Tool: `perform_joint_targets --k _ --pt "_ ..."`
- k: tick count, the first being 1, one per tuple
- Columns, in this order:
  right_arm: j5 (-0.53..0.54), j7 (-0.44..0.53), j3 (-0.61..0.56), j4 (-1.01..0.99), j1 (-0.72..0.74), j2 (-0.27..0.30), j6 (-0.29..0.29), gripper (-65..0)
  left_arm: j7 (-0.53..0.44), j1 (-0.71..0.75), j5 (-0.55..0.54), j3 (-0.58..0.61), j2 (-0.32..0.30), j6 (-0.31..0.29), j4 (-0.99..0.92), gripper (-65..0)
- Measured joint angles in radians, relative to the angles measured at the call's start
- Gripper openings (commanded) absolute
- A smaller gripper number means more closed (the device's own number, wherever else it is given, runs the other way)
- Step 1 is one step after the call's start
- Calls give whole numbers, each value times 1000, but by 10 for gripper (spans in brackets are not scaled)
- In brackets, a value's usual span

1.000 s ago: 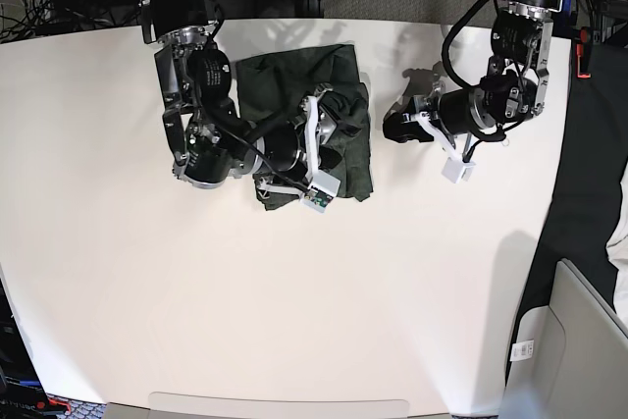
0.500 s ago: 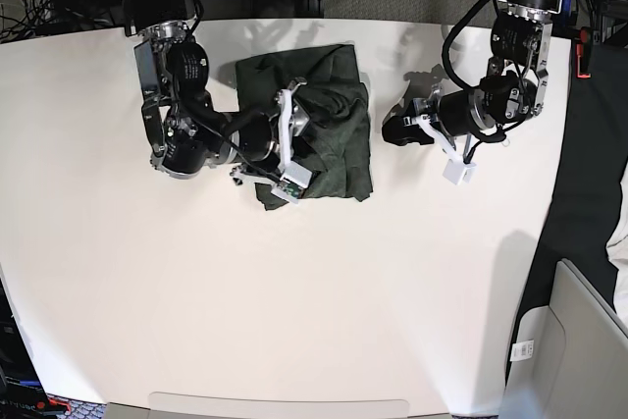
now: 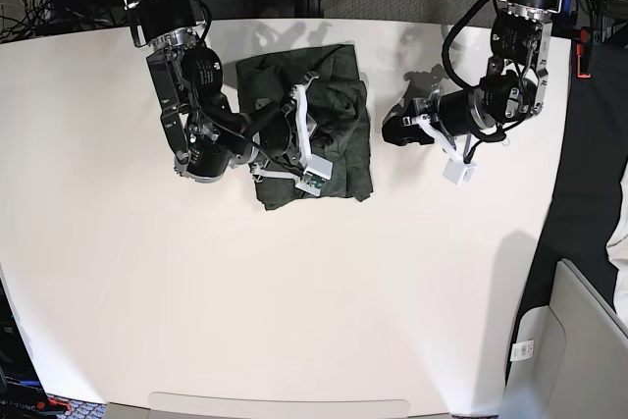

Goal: Fold the T-shirt properly
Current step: 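Regrasp the folded shirt with the right gripper and press it toward the left gripper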

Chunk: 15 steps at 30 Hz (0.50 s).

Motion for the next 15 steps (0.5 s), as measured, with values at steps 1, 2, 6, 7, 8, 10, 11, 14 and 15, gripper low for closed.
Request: perform_joint_targets --k 1,2,6,7,8,10,11,14,15 --pt "0 -2 0 0 2 -4 0 -627 0 0 0 0 0 0 0 -530" --pt "-1 -3 2 0 5 -13 0 -627 0 0 0 0 0 0 0 -530" --pt "0 -2 -38 0 21 -55 0 -627 0 0 0 -1 0 0 0 -530" --pt "3 -2 -70 0 28 -61 0 -627 0 0 0 -1 0 0 0 -530" --pt "3 1 -107 0 34 -63 0 -627 0 0 1 -1 0 0 0 -530" --pt "3 1 -180 0 35 -66 0 -627 0 0 1 -1 0 0 0 -530" --pt "2 -3 -227 -2 36 -65 0 -627 0 0 1 -1 0 0 0 -530" --pt "8 -1 -331 -32 59 -68 0 -627 0 -1 1 -1 0 0 0 -530" --pt "7 0 -352 -43 65 -69 0 -627 0 0 1 -1 0 0 0 -530"
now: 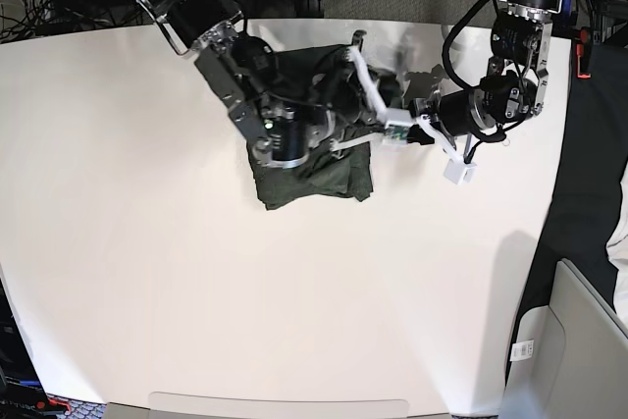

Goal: Fold the T-shirt properly
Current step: 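Regrasp the folded shirt with the right gripper and press it toward the left gripper, then release the left gripper and pull the shirt edge with the right gripper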

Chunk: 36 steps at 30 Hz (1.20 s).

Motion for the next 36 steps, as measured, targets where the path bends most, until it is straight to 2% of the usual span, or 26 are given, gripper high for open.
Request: perform_joint_targets --k 4,6,9,12,14,15,24,28,33,36 --pt "-3 1 -67 -41 32 12 0 -616 0 0 0 0 0 0 -1 -530" --pt "-3 1 -64 -42 32 33 0 -568 -4 0 0 0 0 0 -1 -530" --pt "-4 -1 -30 -20 34 68 0 -431 -3 0 0 0 0 0 -1 -530" --pt "-4 -1 5 16 40 86 0 -249 -4 0 0 0 0 0 -1 -529" --pt "4 1 32 24 37 82 0 -168 -3 0 0 0 0 0 -1 -528" --pt "10 0 51 24 37 81 0 -150 -4 -1 0 0 0 0 -1 -528" --pt "28 -1 220 29 37 79 0 -146 1 -28 23 -3 0 6 -3 -528" --pt "20 0 307 31 46 97 0 -147 9 -14 37 -89 2 13 -4 -528" --pt "15 -1 328 27 58 114 0 -147 9 16 43 -171 -5 20 12 -528" --pt "-84 3 327 28 74 122 0 -164 23 51 43 -197 -3 23 87 -528"
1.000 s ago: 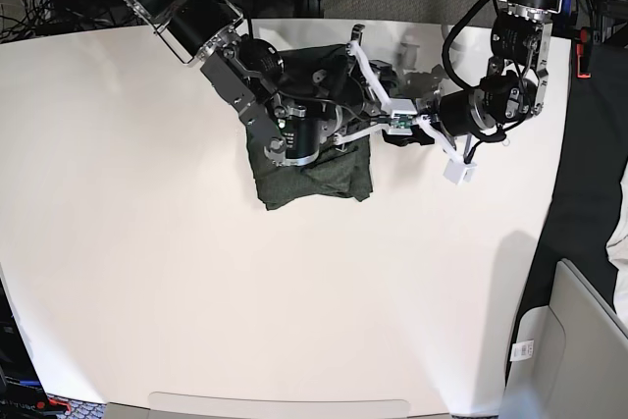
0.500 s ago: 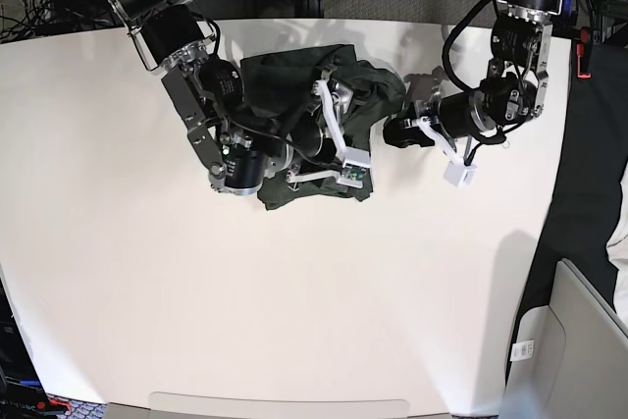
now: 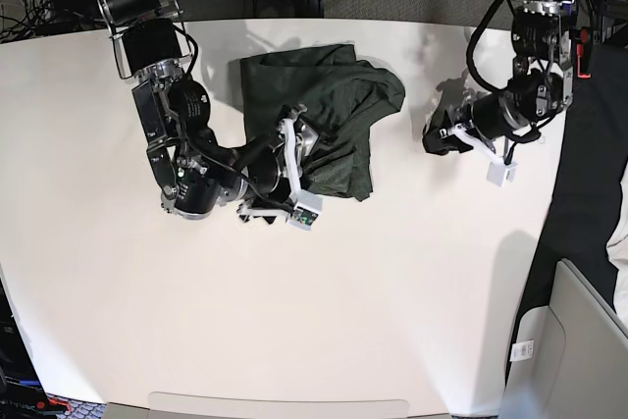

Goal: Fold the T-shirt properly
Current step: 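Release the left gripper and pull the shirt edge with the right gripper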

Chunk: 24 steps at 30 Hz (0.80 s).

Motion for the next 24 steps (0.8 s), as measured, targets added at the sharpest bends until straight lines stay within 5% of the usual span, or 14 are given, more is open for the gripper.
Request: perform_joint_targets --k 8,11,16,24 --pt "-112 10 -7 -54 42 -69 1 -480 1 103 -4 -2 3 -3 205 -528" --pt "-150 7 -26 -66 68 -77 0 -547 5 130 -2 -2 3 -3 255 -528" --pt "-166 16 -140 -100 151 -84 0 -502 2 159 -6 -2 3 -6 298 -529" --pt "-222 8 -247 -149 241 -70 0 -328 1 179 -2 -2 3 -4 307 -529"
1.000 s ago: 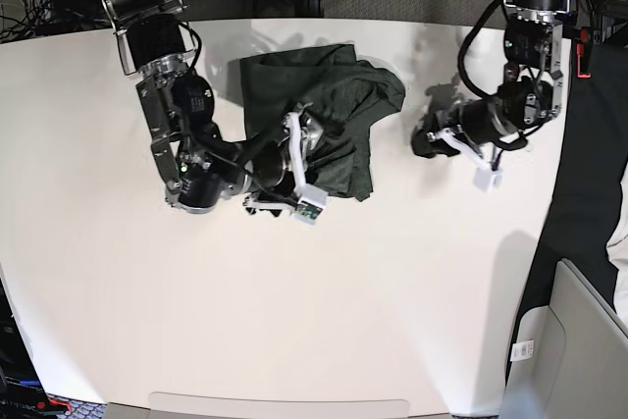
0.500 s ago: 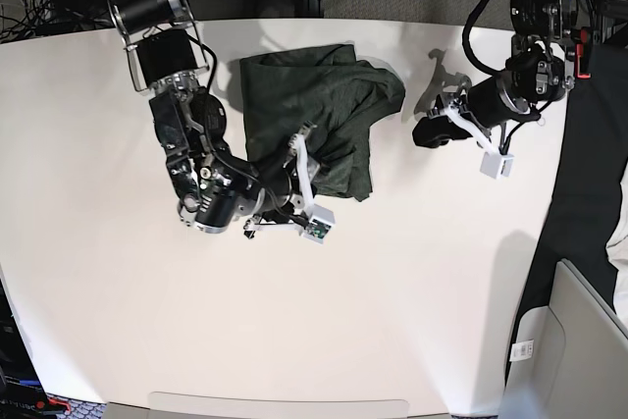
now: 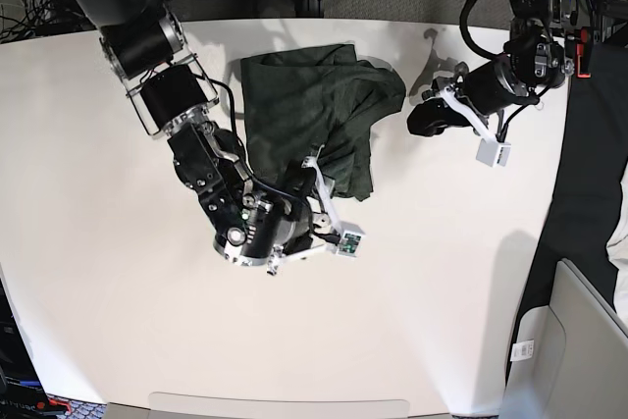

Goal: Fold the T-shirt properly
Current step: 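Release the left gripper and pull the shirt edge with the right gripper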

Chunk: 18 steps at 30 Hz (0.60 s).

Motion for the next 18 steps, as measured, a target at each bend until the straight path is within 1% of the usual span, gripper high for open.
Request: perform_joint_targets --k 3,5,8,10,15,16,18 --pt "16 8 -26 3 31 -5 0 -323 0 0 0 0 0 0 0 -529" --pt "43 5 -27 4 52 12 0 -323 0 0 0 0 0 0 0 -529" --pt "48 -10 -31 4 80 40 0 -322 0 0 0 0 0 0 0 -528" --pt "45 -11 -76 4 100 50 0 -321 0 -2 0 0 0 0 0 -528" --pt "68 0 -199 4 98 35 3 -321 0 -3 1 0 0 0 -1 -528" --pt "63 0 -217 4 99 36 3 -321 0 -3 0 0 0 0 -1 -528" --pt "13 -2 -255 7 113 45 3 -321 0 -3 1 0 0 0 -2 -528"
